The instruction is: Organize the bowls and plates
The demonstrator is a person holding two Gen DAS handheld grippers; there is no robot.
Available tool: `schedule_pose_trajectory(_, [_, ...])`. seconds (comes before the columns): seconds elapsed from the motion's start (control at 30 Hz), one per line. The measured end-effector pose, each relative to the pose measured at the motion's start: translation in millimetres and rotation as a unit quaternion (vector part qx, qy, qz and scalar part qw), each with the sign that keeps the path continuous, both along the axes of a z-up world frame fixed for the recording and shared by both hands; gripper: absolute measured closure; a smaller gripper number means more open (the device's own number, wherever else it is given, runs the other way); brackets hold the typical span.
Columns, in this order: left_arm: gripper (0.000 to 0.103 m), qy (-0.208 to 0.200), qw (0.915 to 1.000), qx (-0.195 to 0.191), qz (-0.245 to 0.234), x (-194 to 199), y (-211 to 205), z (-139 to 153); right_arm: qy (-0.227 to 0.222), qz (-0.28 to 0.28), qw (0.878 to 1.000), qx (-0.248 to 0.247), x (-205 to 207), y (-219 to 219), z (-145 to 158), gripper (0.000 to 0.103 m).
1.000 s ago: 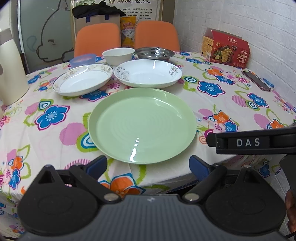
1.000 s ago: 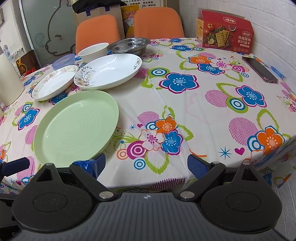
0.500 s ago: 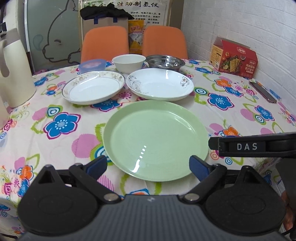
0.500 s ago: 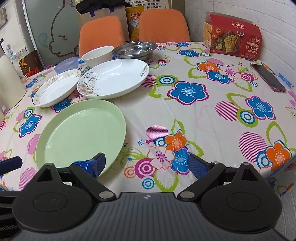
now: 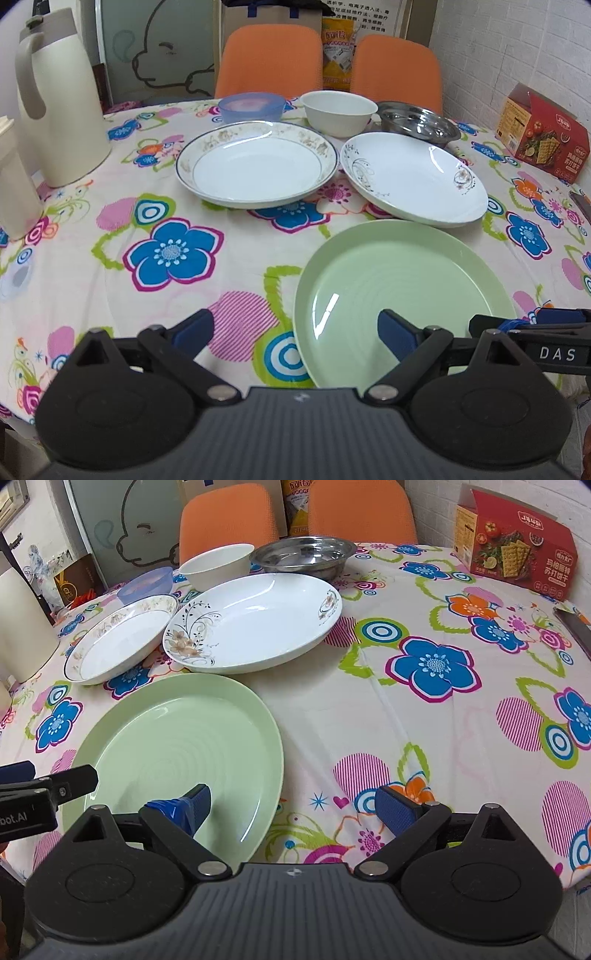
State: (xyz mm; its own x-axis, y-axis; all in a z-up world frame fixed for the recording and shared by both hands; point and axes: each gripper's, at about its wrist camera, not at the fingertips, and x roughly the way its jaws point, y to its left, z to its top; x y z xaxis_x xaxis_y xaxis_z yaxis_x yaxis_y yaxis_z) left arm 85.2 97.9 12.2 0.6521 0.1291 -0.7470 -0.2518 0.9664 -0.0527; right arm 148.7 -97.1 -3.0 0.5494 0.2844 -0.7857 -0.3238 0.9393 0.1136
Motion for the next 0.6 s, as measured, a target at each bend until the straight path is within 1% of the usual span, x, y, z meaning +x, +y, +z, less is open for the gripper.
schedule_pose_trajectory(0.1, [0.012, 0.010, 0.9999, -0.003, -0.006, 10, 0, -5, -0.005, 0.010, 1.000, -0.014, 3, 7, -1, 0.020])
schedule_pose_trajectory(0.23, [0.012, 0.018, 0.9997, -0.007, -0.012, 17, 1, -9, -0.005, 0.033, 0.999, -0.010, 3, 13, 0, 0.020])
schedule_pose_trajectory(0.33, [0.012, 0.025, 0.9996, -0.003, -0.011, 22, 2, -13, -0.017, 0.044, 0.999, -0.026, 1, 19, -3, 0.020])
schedule_pose_trajectory(0.47, [0.012, 0.028, 0.9995, -0.005, -0.016, 24, 2, -18, -0.030, 0.050, 0.998, -0.020, -3, 19, -5, 0.018])
schedule_pose_trajectory(0.53, [0.012, 0.028, 0.9994, -0.005, -0.019, 26, 2, -18, -0.043, 0.056, 0.997, -0.016, -6, 17, -7, 0.018])
schedule_pose_trajectory(0.6, [0.012, 0.028, 0.9994, -0.003, -0.022, 27, 0, -18, -0.071, 0.064, 0.995, -0.008, -12, 13, -11, 0.018])
